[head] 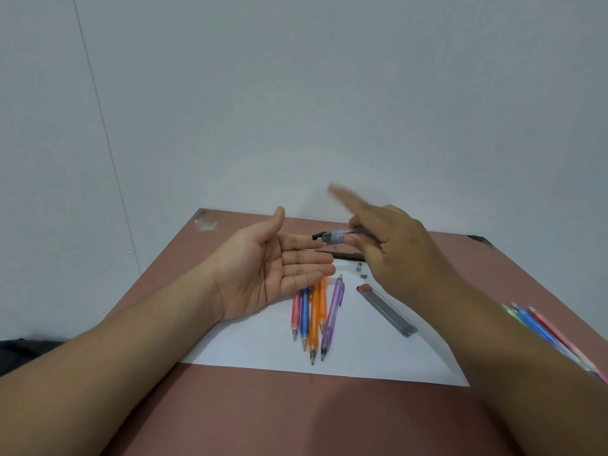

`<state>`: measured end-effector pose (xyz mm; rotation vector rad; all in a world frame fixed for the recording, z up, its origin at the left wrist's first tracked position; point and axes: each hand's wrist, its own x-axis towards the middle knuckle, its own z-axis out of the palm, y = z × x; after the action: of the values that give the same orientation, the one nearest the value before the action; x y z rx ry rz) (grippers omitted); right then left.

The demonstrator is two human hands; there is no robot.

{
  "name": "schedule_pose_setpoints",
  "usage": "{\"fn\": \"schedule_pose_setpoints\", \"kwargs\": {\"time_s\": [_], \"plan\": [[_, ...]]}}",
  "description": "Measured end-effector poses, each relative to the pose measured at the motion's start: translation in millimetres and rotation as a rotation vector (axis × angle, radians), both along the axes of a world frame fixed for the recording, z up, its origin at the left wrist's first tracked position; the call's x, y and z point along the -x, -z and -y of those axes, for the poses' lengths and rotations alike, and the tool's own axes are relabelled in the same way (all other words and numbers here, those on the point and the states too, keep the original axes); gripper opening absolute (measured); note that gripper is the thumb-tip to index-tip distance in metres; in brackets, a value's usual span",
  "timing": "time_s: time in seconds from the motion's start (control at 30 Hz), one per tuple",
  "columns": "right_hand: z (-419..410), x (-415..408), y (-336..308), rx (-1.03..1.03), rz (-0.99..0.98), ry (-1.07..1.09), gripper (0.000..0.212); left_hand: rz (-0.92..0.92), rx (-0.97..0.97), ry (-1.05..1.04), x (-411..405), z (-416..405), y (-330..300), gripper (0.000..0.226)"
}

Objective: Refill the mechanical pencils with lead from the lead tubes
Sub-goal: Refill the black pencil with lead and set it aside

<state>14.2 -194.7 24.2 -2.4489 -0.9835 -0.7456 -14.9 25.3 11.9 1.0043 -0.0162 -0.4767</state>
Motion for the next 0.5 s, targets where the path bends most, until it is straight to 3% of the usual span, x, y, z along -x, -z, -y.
{"fn": "schedule_pose_setpoints", "kwargs": {"time_s": [0.1, 0.27, 0.3, 0.4, 0.43, 0.5], "plan": [[1, -5, 3, 0.098, 0.097, 0.004, 0.070, 0.001, -0.005, -0.001, 0, 0, 0, 0.074], [-1, 5, -5, -0.044, -0.067, 0.056, 0.097, 0.003, -0.015, 0.002, 0, 0, 0, 0.073], [-2, 5, -7, -0.054, -0.030, 0.053, 0.092, 0.004, -0.017, 0.005, 0, 0, 0, 0.073], [1, -4, -7, 0.124, 0.109, 0.007, 0.049, 0.005, -0.015, 0.013, 0, 0, 0, 0.073], [-1, -3, -7, 0.158, 0.106, 0.018, 0.051, 0.005, -0.014, 0.009, 0, 0, 0, 0.073], [-5, 0, -8, 0.139, 0.059, 0.063, 0.079, -0.001, -0.013, -0.005, 0, 1, 0, 0.073]]}}
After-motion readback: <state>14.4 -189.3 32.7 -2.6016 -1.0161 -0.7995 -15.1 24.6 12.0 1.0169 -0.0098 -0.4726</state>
